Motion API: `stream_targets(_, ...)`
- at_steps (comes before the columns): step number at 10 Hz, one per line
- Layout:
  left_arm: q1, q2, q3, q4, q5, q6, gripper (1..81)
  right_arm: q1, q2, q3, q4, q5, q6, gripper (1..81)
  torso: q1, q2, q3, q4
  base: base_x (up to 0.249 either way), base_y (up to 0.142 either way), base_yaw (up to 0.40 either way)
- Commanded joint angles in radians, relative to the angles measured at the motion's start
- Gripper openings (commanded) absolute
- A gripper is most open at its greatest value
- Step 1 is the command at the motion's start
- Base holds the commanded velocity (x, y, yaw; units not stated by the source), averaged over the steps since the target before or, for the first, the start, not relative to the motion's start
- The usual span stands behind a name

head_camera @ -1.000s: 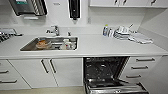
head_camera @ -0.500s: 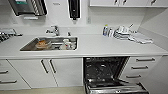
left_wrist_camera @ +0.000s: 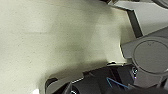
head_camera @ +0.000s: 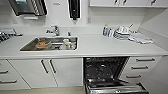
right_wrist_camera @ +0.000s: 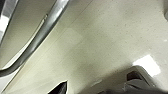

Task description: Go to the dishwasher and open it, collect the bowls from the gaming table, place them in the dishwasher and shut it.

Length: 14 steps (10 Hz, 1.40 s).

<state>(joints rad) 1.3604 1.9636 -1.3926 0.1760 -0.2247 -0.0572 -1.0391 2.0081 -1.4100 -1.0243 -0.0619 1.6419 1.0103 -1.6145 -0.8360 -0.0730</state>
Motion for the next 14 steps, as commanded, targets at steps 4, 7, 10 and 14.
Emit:
stream_targets(4, 0.065, 0.170, -0.201, -0.168, 0.042, -0.016, 81.1, -0.164, 0.080, -0.196, -0.320, 0.211, -0.030, 81.1, 0.000, 0.000, 0.000, 0.000, 0.000, 0.000, 0.000)
stream_targets(7, 0.085, 0.205, -0.233, -0.156, 0.044, -0.016, 81.1, -0.215, 0.160, -0.292, -0.364, 0.226, -0.030, 81.1, -0.077, 0.120, 0.000, 0.000, 0.000, 0.000, 0.000)
stream_targets(10, 0.098, 0.238, -0.270, -0.156, 0.044, -0.016, 81.1, -0.240, 0.224, -0.386, -0.362, 0.258, -0.030, 81.1, -0.130, 0.205, 0.116, 0.000, 0.000, 0.000, 0.000)
stream_targets(14, 0.105, 0.279, -0.301, -0.154, 0.065, -0.015, 81.1, -0.275, 0.347, -0.580, -0.366, 0.292, -0.031, 81.1, -0.213, 0.332, 0.243, 0.000, 0.000, 0.000, 0.000)
